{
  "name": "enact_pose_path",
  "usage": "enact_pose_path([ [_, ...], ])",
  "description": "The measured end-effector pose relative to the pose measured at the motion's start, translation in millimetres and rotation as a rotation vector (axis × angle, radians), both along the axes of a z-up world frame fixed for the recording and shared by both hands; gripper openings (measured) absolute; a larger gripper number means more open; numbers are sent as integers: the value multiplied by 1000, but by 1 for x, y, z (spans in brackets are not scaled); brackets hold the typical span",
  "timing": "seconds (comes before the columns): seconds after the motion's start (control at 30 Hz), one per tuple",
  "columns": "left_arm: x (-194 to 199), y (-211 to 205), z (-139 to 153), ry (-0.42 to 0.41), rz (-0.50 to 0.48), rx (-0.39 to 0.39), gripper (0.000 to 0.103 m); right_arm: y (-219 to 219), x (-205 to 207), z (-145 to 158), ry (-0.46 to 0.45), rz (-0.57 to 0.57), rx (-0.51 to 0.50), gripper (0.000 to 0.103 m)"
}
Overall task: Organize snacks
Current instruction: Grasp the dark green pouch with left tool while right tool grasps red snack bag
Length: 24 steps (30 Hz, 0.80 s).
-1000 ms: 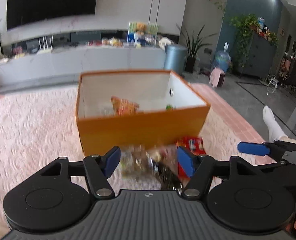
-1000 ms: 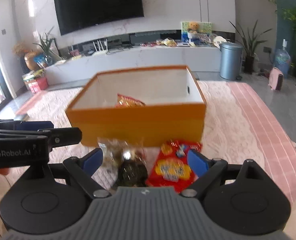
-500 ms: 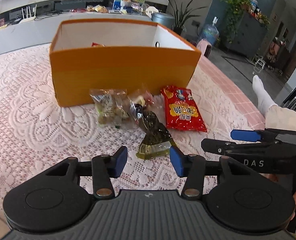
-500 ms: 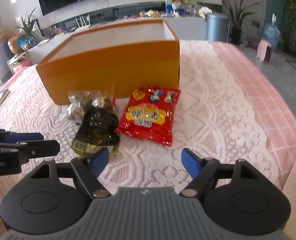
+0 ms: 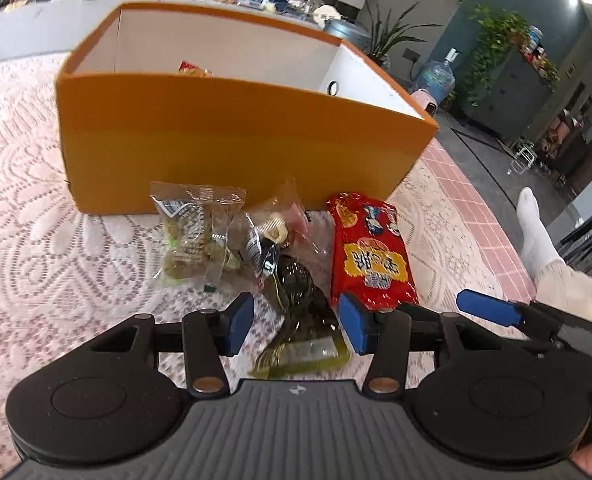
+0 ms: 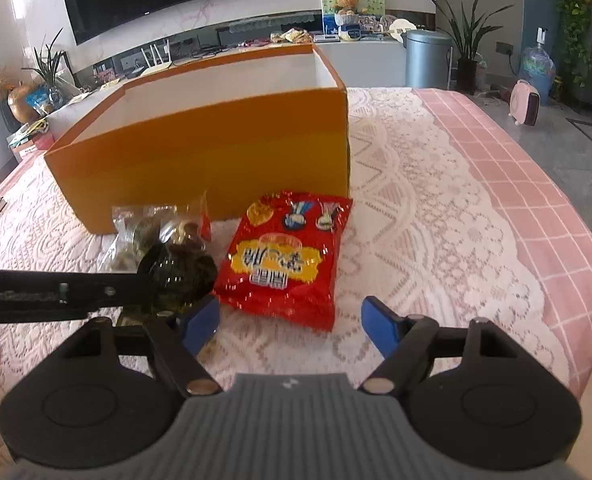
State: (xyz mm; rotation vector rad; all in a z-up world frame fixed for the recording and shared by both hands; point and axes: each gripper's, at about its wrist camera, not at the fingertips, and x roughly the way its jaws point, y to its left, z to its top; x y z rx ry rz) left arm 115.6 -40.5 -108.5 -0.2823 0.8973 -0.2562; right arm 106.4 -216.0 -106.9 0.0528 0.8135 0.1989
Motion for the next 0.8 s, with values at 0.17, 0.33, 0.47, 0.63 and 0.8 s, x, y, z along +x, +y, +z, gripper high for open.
enact_pose_path([
  [0.17, 16, 3, -10, 37, 26, -59, 58, 4, 12, -8, -2, 5, -31, 75],
  [0.33, 26, 7, -22, 75, 48, -90, 57, 6, 18, -16, 21, 7, -22, 76],
  [0.47, 28, 7, -24, 69, 36, -103, 57, 12, 22, -21, 18, 6, -58, 76],
  [0.63, 26, 4, -24, 41, 5, -72, 41, 17, 28, -27, 17, 17, -66, 76],
  [0.8, 16, 7, -14, 7, 6, -38, 40, 20, 30, -26, -6, 20, -41, 84],
])
